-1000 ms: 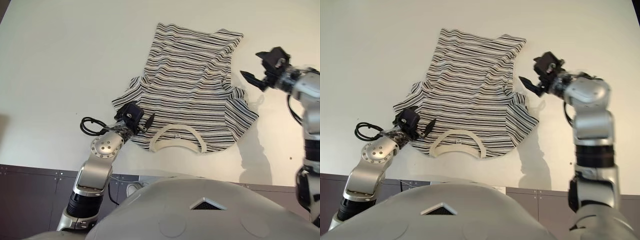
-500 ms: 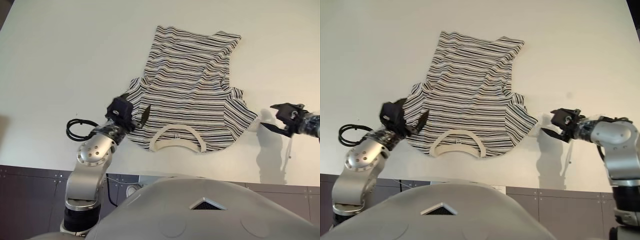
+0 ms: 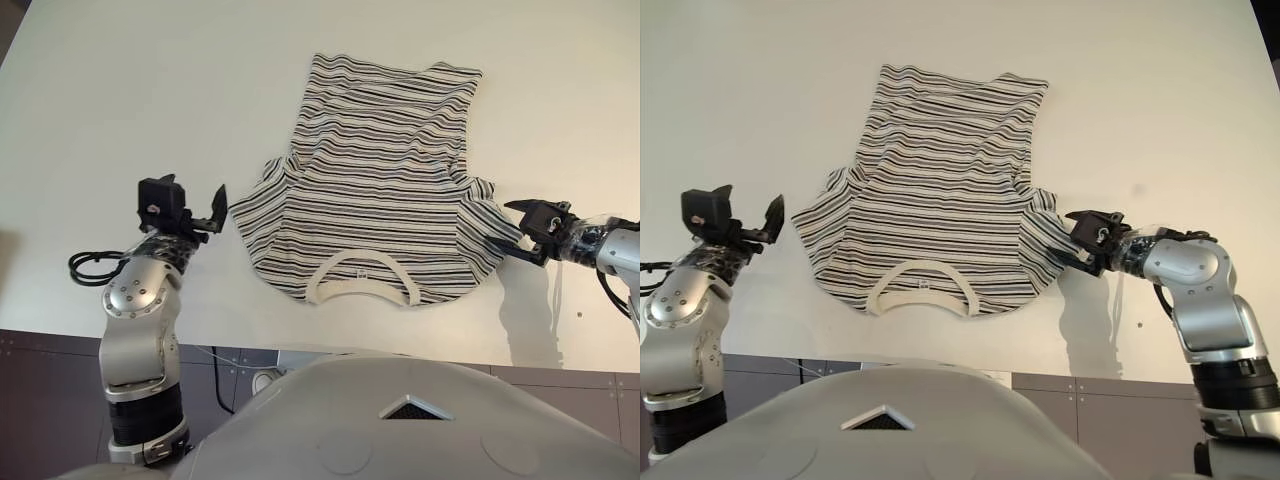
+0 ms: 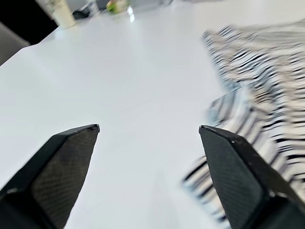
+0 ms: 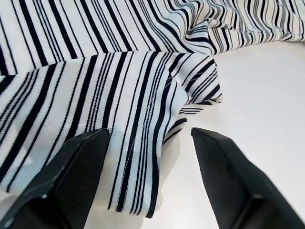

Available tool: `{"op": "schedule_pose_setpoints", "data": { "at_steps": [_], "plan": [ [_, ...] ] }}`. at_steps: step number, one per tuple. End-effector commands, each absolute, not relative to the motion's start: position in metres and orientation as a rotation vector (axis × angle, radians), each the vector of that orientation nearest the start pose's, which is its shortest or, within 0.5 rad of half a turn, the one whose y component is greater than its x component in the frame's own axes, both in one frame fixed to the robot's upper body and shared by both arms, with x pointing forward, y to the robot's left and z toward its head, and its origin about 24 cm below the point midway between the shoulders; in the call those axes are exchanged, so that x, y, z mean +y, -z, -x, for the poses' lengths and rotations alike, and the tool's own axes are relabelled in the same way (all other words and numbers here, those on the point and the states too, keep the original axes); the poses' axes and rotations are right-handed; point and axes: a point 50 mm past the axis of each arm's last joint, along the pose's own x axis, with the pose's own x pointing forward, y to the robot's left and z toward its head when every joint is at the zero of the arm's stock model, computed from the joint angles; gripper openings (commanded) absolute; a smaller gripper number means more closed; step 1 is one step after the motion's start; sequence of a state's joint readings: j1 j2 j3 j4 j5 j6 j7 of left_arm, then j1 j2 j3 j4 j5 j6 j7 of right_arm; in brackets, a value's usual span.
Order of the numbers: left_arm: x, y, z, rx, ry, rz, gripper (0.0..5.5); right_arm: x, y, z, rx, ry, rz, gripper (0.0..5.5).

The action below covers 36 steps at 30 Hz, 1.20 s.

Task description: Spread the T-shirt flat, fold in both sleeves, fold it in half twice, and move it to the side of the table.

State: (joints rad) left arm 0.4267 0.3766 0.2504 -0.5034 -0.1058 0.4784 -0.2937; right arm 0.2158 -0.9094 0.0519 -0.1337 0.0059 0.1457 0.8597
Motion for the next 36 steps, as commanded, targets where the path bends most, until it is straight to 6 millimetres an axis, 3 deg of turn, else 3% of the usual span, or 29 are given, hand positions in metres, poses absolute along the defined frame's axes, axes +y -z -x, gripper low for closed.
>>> {"op": "schedule_pose_setpoints", "data": {
  "at_steps": [1,5,9,11,14,19,27,36],
  "plan": [
    [0.265,-0.042,-0.139,0.482,0.094,-0.382,3.88,-0.288,-0.038,-0.176,0.789,-0.853,0.748,3.20],
    [0.259,-0.038,-0.132,0.481,0.211,-0.514,3.88,-0.275,-0.054,-0.178,0.668,-0.845,0.649,3.20],
    [0.257,-0.054,-0.127,0.424,0.549,-0.894,3.88,-0.258,-0.125,-0.208,0.255,-0.700,0.246,3.20],
    [0.256,-0.056,-0.133,0.388,0.745,-1.071,3.88,-0.247,-0.135,-0.211,0.178,-0.679,0.174,3.20],
    [0.257,-0.050,-0.147,0.342,0.961,-1.306,3.88,-0.221,-0.121,-0.220,0.160,-0.661,0.166,3.20],
    [0.264,-0.034,-0.168,0.264,1.009,-1.507,3.88,-0.203,-0.110,-0.228,0.153,-0.645,0.181,3.20],
    [0.252,-0.022,-0.157,0.173,1.123,-1.445,3.88,-0.200,-0.103,-0.230,0.155,-0.624,0.181,3.20],
    [0.253,-0.012,-0.164,0.178,1.126,-1.450,3.74,-0.189,-0.102,-0.241,0.135,-0.639,0.189,3.20]
  ]
}}
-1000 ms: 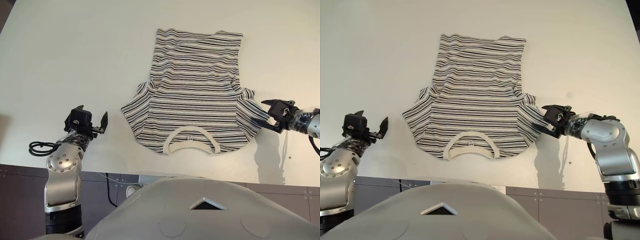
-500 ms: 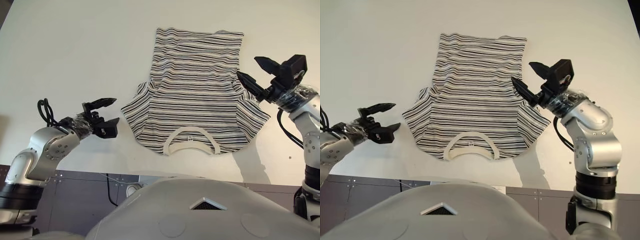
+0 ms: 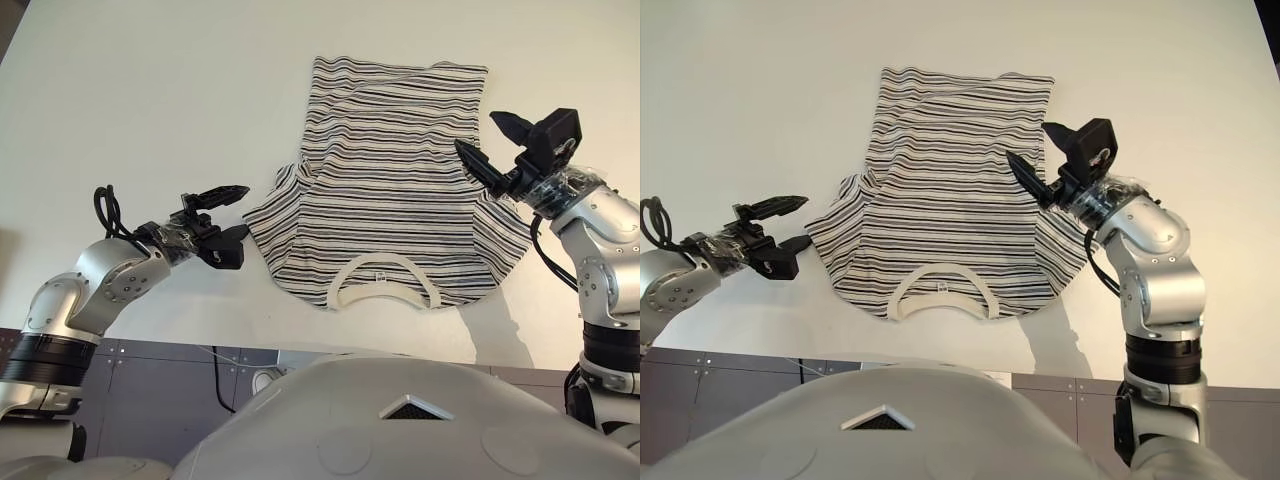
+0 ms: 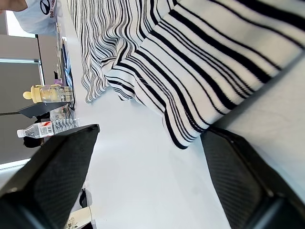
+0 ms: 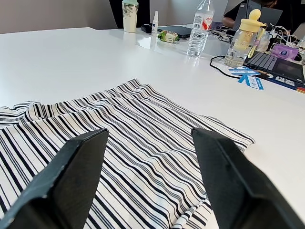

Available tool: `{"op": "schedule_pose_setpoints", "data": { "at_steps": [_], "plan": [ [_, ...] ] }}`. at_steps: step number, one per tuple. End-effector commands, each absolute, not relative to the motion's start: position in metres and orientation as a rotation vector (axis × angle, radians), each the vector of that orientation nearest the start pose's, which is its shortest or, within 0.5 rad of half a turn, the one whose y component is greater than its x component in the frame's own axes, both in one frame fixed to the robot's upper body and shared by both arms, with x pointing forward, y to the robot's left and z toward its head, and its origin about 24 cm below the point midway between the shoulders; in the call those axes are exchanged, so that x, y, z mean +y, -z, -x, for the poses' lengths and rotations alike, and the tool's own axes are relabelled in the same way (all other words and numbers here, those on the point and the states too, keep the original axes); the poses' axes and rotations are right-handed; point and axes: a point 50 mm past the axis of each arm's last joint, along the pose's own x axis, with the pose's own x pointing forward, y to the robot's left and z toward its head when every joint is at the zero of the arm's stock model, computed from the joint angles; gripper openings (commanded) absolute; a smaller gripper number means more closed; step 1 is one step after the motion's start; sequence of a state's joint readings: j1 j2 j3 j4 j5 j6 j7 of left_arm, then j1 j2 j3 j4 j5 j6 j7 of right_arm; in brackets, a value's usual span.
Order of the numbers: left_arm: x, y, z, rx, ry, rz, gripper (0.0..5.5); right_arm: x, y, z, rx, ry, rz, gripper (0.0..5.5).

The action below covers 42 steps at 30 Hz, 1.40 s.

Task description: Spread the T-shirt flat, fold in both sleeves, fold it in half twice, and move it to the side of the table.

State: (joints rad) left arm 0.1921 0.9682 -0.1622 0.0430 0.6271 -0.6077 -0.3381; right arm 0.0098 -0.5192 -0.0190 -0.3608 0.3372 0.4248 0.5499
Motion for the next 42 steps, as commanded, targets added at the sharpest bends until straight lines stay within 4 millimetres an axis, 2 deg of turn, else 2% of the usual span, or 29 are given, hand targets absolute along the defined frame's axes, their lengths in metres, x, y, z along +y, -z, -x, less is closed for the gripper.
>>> {"op": "schedule_pose_setpoints", "data": {
  "at_steps": [1,9,13,16,21,30,33,36,38,42],
  "plan": [
    [0.252,-0.011,-0.164,0.178,1.129,-1.446,3.61,-0.190,-0.102,-0.242,0.137,-0.637,0.191,3.20],
    [0.242,-0.001,-0.161,0.171,1.193,-1.434,2.10,-0.189,-0.098,-0.244,0.146,-0.630,0.191,3.20],
    [0.247,0.004,-0.165,0.216,1.165,-1.439,1.37,-0.189,-0.098,-0.246,0.145,-0.627,0.189,3.20],
    [0.250,0.003,-0.164,0.232,1.153,-1.442,0.76,-0.187,-0.096,-0.244,0.149,-0.624,0.182,3.20],
    [0.251,-0.006,-0.158,0.235,1.104,-1.423,0.12,-0.186,-0.093,-0.240,0.157,-0.614,0.170,3.20],
    [0.225,-0.030,-0.165,0.078,0.917,-1.399,0.12,-0.200,-0.087,-0.227,0.202,-0.573,0.187,3.20],
    [0.220,-0.037,-0.173,0.020,0.838,-1.419,0.12,-0.228,-0.083,-0.218,0.257,-0.497,0.216,3.20],
    [0.201,-0.048,-0.177,-0.089,0.781,-1.402,0.12,-0.259,-0.082,-0.212,0.304,-0.428,0.255,3.20],
    [0.186,-0.052,-0.175,-0.136,0.761,-1.351,0.12,-0.267,-0.081,-0.218,0.314,-0.408,0.265,3.20],
    [0.169,-0.053,-0.171,-0.162,0.743,-1.286,0.12,-0.264,-0.072,-0.223,0.325,-0.431,0.266,3.20]
  ]
}}
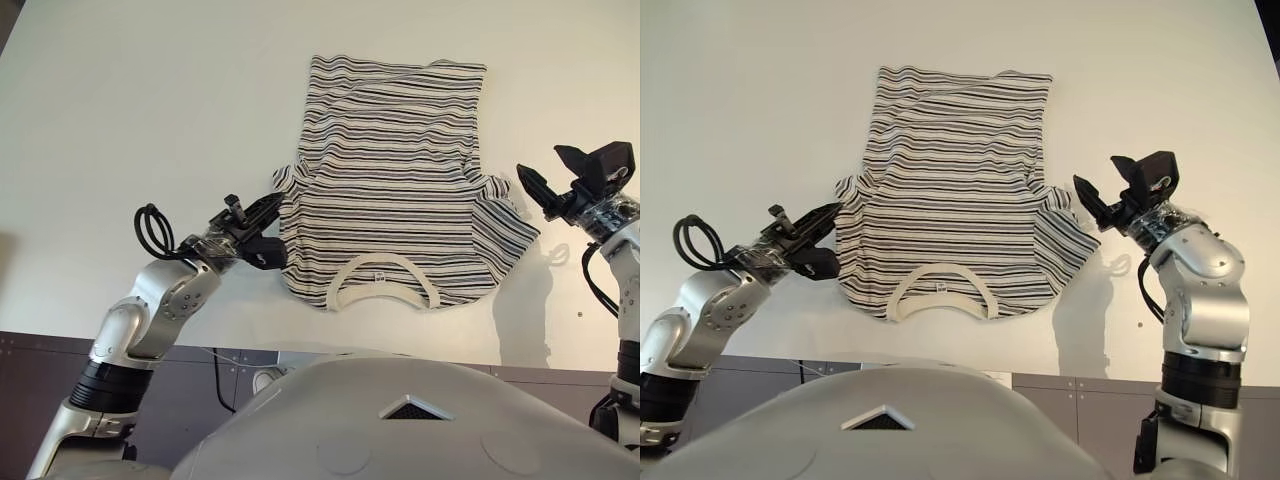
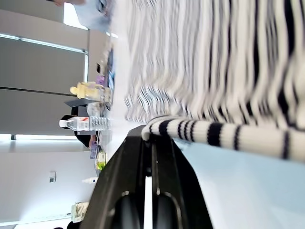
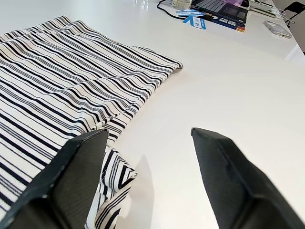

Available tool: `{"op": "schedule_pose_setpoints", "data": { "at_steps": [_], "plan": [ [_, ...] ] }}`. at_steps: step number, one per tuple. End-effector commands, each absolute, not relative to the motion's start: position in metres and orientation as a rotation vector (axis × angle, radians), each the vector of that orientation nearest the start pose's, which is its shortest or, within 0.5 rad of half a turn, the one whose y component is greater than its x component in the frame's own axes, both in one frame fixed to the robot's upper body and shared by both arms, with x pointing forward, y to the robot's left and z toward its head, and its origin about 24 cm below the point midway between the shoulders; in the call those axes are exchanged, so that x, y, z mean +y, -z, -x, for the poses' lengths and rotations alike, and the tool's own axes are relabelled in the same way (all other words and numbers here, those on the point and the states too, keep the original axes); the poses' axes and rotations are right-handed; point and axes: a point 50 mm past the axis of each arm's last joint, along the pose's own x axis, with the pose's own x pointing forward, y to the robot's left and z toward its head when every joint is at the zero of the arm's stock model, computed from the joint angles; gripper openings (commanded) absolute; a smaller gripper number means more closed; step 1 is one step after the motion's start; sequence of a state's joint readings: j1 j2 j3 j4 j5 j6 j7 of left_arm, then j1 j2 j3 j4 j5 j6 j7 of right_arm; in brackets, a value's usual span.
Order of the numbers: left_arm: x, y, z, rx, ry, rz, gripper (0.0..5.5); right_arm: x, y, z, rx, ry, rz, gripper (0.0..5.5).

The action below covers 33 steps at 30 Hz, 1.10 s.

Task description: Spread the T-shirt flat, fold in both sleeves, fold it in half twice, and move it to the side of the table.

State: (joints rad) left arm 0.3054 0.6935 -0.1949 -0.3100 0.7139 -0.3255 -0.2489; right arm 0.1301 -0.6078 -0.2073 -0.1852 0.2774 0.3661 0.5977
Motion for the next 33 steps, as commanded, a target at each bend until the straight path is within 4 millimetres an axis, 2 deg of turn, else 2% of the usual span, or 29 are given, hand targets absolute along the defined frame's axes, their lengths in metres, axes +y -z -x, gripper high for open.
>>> {"op": "schedule_pose_setpoints", "data": {
  "at_steps": [1,7,12,14,17,21,26,29,33],
  "plan": [
    [0.166,-0.052,-0.170,-0.165,0.750,-1.277,0.12,-0.263,-0.070,-0.223,0.331,-0.432,0.263,3.20],
    [0.144,-0.037,-0.161,-0.159,0.857,-1.197,0.12,-0.264,-0.058,-0.223,0.363,-0.424,0.260,3.20],
    [0.134,-0.025,-0.162,-0.174,0.887,-1.191,0.12,-0.272,-0.055,-0.226,0.385,-0.415,0.283,3.20],
    [0.132,-0.019,-0.163,-0.128,0.900,-1.182,0.12,-0.271,-0.053,-0.229,0.386,-0.420,0.289,3.20],
    [0.131,-0.013,-0.163,-0.075,0.919,-1.158,0.61,-0.273,-0.053,-0.235,0.382,-0.418,0.295,3.20],
    [0.132,-0.019,-0.160,-0.084,0.882,-1.111,1.23,-0.274,-0.051,-0.237,0.383,-0.411,0.301,3.20],
    [0.150,-0.024,-0.137,0.048,0.801,-1.041,2.05,-0.280,-0.049,-0.233,0.386,-0.379,0.303,3.20],
    [0.158,-0.039,-0.152,-0.008,0.665,-1.044,2.53,-0.279,-0.047,-0.231,0.384,-0.372,0.298,3.20],
    [0.166,-0.067,-0.181,-0.085,0.434,-0.938,2.57,-0.282,-0.055,-0.231,0.372,-0.396,0.340,3.20]
  ]
}}
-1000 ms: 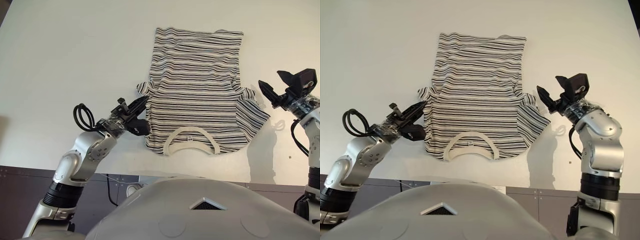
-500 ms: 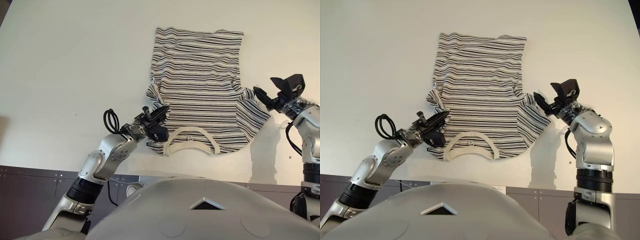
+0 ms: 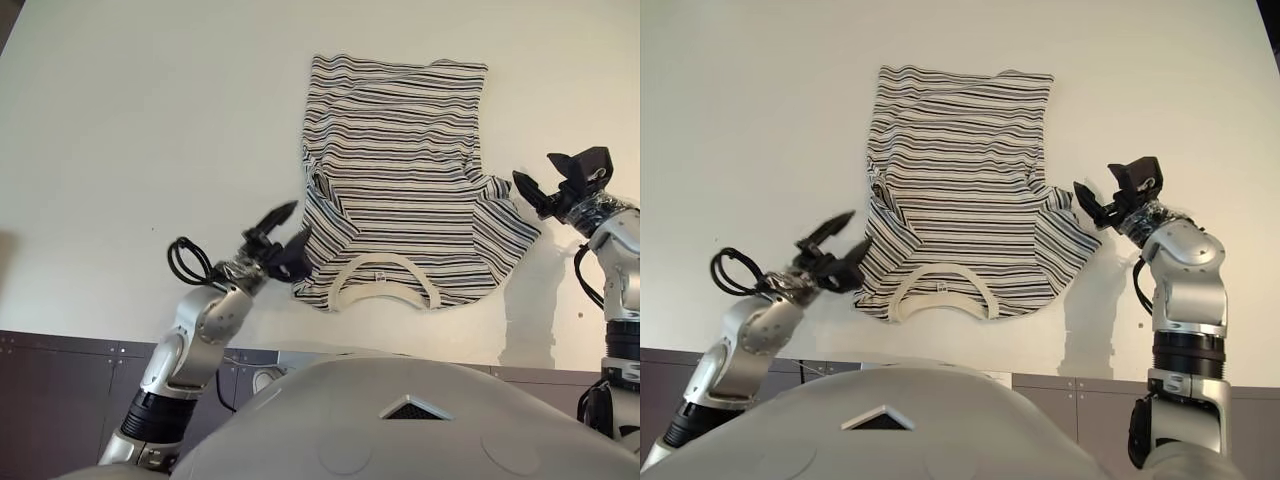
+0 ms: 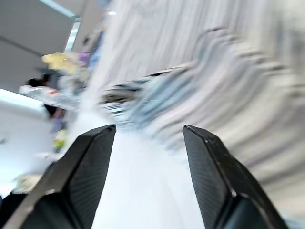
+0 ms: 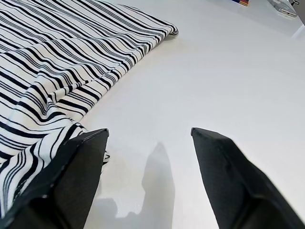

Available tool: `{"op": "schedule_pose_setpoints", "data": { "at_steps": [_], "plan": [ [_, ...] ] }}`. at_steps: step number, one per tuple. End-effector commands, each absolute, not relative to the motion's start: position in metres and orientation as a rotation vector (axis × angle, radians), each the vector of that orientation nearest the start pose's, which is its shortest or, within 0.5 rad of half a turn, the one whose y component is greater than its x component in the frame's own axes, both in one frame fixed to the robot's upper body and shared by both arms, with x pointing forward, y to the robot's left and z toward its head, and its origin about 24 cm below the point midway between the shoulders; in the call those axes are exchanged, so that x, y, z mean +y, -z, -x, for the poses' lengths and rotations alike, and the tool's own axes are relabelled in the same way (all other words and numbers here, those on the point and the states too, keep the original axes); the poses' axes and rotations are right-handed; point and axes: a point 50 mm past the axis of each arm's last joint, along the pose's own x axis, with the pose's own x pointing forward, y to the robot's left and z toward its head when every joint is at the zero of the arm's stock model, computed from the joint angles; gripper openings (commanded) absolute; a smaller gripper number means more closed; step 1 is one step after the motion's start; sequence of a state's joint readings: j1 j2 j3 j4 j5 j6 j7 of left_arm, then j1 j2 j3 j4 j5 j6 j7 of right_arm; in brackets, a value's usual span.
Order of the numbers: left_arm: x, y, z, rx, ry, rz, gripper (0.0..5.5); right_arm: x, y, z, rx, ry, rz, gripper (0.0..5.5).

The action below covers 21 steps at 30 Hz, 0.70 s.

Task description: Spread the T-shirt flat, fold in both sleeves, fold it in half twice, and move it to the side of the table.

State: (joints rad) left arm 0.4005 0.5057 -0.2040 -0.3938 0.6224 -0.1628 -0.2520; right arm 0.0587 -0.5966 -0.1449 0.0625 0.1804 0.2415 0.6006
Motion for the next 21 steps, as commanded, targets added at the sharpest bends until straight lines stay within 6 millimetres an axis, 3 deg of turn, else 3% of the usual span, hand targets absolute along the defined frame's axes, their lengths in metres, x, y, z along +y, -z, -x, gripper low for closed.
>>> {"op": "schedule_pose_setpoints", "data": {
  "at_steps": [1,5,8,11,13,17,21],
  "plan": [
    [0.170,-0.065,-0.188,-0.054,0.394,-0.940,2.57,-0.285,-0.058,-0.232,0.375,-0.417,0.366,3.20],
    [0.172,-0.040,-0.196,0.063,0.389,-0.950,2.57,-0.300,-0.066,-0.238,0.415,-0.514,0.495,3.20],
    [0.164,-0.027,-0.207,0.075,0.402,-0.897,2.57,-0.332,-0.071,-0.226,0.513,-0.585,0.725,3.20],
    [0.159,-0.020,-0.211,0.065,0.439,-0.860,2.57,-0.350,-0.078,-0.225,0.552,-0.628,0.858,3.20],
    [0.155,-0.016,-0.211,0.054,0.493,-0.838,2.57,-0.353,-0.078,-0.220,0.583,-0.732,0.951,3.20],
    [0.149,-0.004,-0.203,0.112,0.612,-0.801,2.57,-0.335,-0.083,-0.207,0.574,-1.068,1.099,3.20],
    [0.157,-0.004,-0.203,0.133,0.589,-0.816,2.57,-0.326,-0.103,-0.202,0.580,-1.341,1.297,3.20]
  ]
}}
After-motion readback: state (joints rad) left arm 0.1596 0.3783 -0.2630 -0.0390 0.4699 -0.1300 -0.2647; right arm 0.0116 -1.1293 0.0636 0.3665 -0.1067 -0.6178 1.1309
